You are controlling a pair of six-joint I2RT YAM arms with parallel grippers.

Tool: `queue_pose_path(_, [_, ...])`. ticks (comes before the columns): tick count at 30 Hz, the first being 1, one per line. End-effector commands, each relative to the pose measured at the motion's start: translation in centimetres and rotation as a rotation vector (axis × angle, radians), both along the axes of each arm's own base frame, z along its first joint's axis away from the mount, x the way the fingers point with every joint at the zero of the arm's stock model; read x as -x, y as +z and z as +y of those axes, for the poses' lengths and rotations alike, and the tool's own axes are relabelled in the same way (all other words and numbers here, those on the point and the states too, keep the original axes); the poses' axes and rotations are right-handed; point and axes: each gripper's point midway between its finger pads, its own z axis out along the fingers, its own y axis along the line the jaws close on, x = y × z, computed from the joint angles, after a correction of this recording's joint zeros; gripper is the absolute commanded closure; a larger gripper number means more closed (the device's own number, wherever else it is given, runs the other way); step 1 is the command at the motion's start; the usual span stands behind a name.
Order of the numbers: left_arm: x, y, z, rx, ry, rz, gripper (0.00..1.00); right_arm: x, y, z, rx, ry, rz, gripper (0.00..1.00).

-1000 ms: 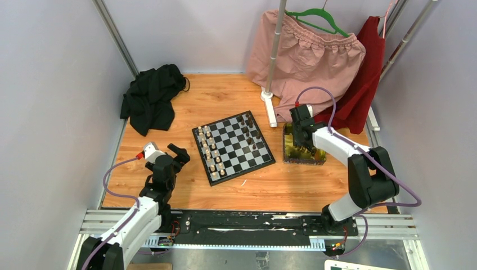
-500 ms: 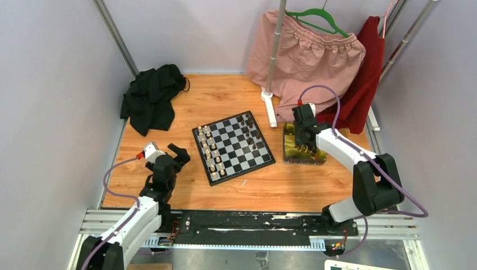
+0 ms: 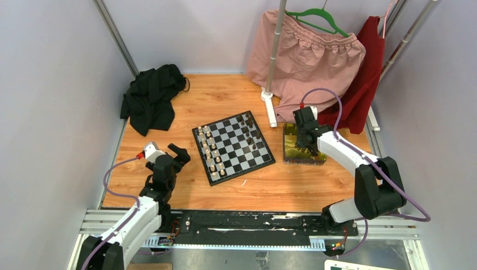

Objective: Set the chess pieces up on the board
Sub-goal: Pick up the chess piece from the storage box.

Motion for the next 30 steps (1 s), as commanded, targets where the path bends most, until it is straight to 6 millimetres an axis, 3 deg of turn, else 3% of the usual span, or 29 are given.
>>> queue_pose_path(1, [-0.5, 0.9, -0.1, 0.012, 0.002, -0.037, 0.00, 0.7, 0.0, -0.9, 0.010, -0.039, 0.003, 0.69])
queue_pose_path(30, [-0.6, 0.7, -0.2, 0.015, -0.004, -0.032, 0.00, -0.1, -2.0, -1.4, 0.035, -0.062, 0.047, 0.77])
